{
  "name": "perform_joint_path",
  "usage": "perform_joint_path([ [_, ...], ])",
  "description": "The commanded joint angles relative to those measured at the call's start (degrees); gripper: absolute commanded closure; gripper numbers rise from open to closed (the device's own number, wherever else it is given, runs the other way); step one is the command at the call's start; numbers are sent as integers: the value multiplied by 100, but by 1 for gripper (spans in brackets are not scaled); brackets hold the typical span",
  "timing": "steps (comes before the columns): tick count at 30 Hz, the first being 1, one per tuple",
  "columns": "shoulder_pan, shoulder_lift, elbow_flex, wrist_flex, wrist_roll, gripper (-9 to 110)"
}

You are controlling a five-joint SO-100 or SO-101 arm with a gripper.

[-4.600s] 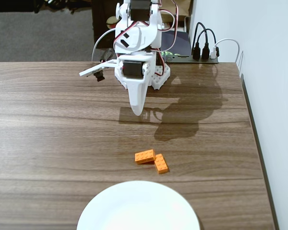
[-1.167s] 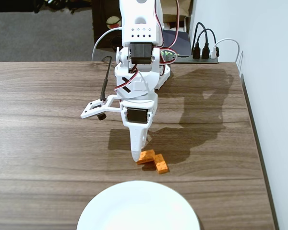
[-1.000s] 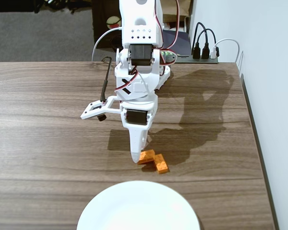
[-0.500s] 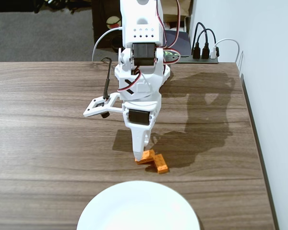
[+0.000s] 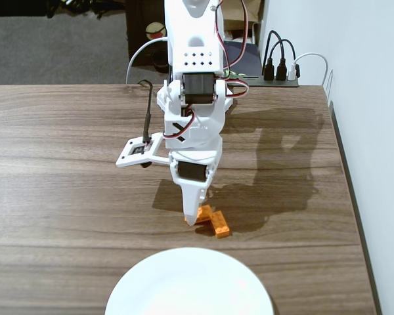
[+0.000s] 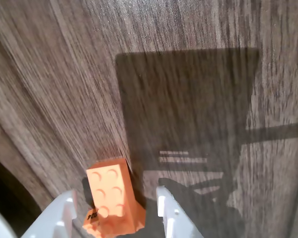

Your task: Grasp a lego block and put it on the plate.

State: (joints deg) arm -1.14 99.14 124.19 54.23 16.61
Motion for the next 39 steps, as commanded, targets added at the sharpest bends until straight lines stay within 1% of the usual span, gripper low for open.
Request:
perform_joint_path([
  [1,18,-53,-325,18,-70,81],
  [30,26,-325,-554,-53,-53,82],
  [36,35,-369,-554,-105,-70,85],
  [39,44,-378,-554,-141,-70,89],
])
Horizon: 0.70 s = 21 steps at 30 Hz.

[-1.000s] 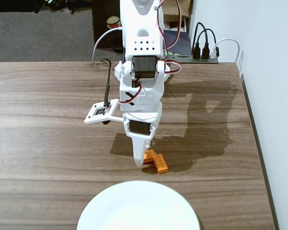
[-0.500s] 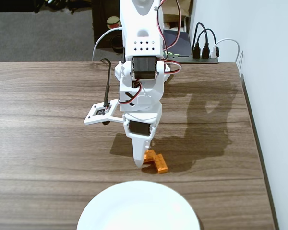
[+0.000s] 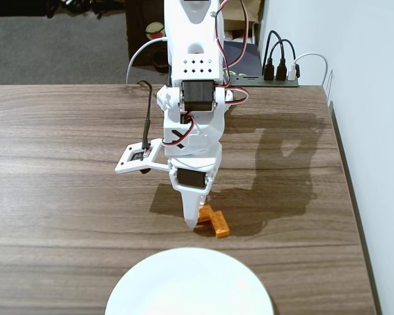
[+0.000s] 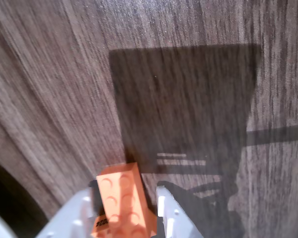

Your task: Grasp a lego block and put it on the plate.

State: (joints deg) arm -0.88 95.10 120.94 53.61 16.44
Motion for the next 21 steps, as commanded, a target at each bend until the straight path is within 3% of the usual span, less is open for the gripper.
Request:
perform_joint_path([
  [1,18,26,-229,-79,-53,89],
  [21,70,202,-185,-62,-105,94],
])
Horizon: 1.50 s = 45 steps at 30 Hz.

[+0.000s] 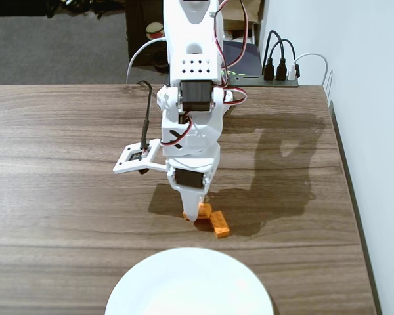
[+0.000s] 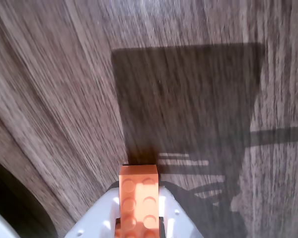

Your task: Grasp a lego block and put it on the plate.

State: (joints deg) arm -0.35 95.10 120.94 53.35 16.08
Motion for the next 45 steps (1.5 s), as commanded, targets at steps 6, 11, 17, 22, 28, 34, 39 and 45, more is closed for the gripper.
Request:
perform_joint_path([
  [6,79,738,-70,0,-220,94],
  [11,105,1160,-18,35,-475,94],
  [17,316,1635,114,-369,-993,94],
  [22,510,1854,105,-940,-1485,94],
  [28,615,1775,53,-1802,-2048,94],
  [34,562,1310,-149,-2514,-2654,94],
  [39,519,914,-334,-3032,-3296,94],
  [45,466,325,-747,-3120,-3647,94],
])
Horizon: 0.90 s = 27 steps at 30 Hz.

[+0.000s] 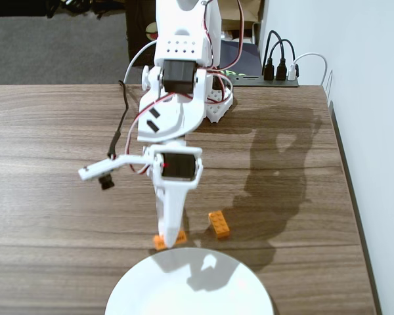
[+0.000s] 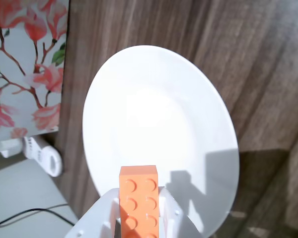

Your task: Grasp a lego block and put it on the plate.

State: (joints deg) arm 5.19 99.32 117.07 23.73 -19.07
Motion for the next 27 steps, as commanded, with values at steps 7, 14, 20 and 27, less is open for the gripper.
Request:
perform_joint_path([
  [7,-211,-773,-712,-141,9,94],
  [14,-211,-1679,-1749,519,624,94],
  [20,-211,-2285,-2777,1397,1222,94],
  [27,-281,-2672,-3428,2171,1626,94],
])
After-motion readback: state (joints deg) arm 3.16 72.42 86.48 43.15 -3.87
